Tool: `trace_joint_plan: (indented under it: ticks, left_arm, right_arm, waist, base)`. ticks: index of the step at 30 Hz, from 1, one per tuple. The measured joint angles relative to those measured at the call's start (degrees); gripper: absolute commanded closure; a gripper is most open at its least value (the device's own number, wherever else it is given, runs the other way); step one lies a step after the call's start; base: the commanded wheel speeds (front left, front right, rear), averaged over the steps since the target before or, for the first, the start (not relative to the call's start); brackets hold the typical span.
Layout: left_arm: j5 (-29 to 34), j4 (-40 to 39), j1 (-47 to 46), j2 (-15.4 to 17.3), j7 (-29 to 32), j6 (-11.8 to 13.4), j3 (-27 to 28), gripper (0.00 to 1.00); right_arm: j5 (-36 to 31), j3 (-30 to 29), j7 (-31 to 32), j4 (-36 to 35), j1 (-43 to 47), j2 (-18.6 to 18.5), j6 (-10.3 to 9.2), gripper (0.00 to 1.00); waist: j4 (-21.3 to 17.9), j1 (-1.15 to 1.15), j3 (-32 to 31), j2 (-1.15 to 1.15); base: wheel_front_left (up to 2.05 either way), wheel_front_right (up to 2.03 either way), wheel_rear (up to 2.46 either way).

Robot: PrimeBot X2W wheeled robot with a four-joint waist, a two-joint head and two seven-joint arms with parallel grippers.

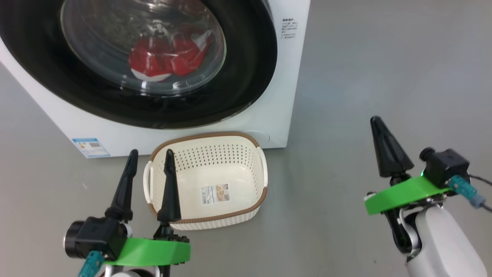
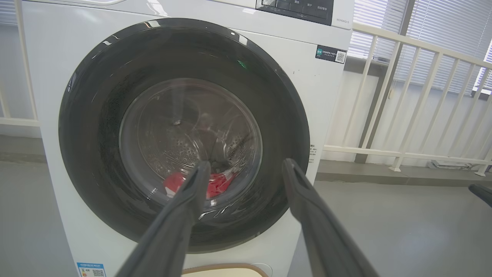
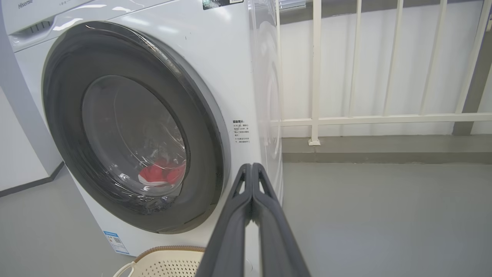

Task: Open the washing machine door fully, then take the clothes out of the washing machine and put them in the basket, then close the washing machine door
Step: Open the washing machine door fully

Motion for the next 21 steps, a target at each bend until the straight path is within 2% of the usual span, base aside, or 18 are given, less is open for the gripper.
trace_joint_plan:
  ticks: [7, 13, 21]
  left_arm:
    - [0.0, -2.6, -1.0, 0.0, -0.1, 0.3, -0.6, 0.00]
    - [0.3, -4.3, -2.5, 0.0, -0.1, 0.3, -1.9, 0.00]
    - [0.0, -5.8, -3.7, 0.0, -0.1, 0.3, -2.4, 0.00]
  right_arm:
    - [4.2, -0.2, 0.0, 0.5, -4.5, -0.1, 0.00, 1.00]
    - [15.0, 0.1, 0.3, 2.4, -9.7, -0.2, 0.00, 1.00]
    - [26.3, -0.6, 5.1, 3.5, -17.2, -0.4, 0.00, 1.00]
  waist:
    - [1.1, 0.00, 2.5, 0.00]
    - [2.2, 0.00, 5.5, 0.00]
    - [3.3, 0.00, 9.3, 0.00]
  base:
    - [0.00, 0.00, 0.00]
    - [0.00, 0.00, 0.00]
    - [0.00, 0.00, 0.00]
